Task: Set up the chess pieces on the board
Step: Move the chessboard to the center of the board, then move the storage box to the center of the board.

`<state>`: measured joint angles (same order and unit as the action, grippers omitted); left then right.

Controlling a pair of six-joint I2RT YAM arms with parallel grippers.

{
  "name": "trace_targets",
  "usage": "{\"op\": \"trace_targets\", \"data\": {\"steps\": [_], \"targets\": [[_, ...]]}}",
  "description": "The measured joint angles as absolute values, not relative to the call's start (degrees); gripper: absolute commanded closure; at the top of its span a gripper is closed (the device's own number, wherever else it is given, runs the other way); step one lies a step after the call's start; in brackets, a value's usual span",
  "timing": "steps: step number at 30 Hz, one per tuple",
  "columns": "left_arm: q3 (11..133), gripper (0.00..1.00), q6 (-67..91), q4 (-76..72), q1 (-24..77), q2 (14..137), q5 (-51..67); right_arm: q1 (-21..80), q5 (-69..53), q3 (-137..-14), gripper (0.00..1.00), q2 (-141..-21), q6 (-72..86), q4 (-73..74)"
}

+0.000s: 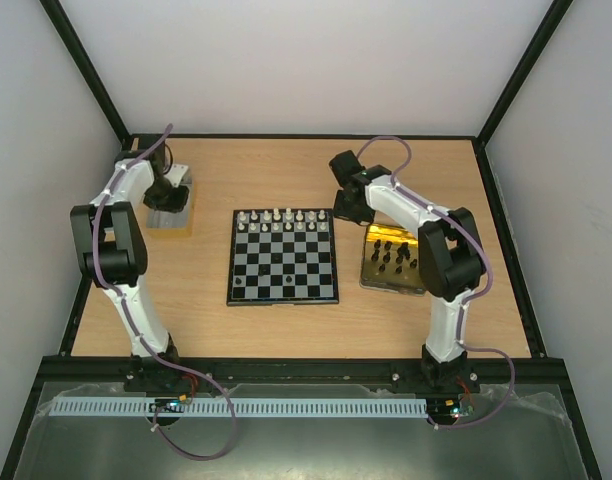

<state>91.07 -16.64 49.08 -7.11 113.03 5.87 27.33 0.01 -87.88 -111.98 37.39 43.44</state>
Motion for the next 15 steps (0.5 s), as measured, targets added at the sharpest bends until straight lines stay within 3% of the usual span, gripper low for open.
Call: {"op": "trace_targets", "data": {"steps": [7,15], "targets": [[82.8,0.98,-17.3,48.4,-8.1,112.0,5.8,27.3,-0.3,-85.8,0.98,-109.4,37.4,43.5],[71.8,0.98,-20.9,49.7,-8.6,102.0,5.9,27.3,-2.0,-80.9,0.98,-107.0,37.4,43.1]]}}
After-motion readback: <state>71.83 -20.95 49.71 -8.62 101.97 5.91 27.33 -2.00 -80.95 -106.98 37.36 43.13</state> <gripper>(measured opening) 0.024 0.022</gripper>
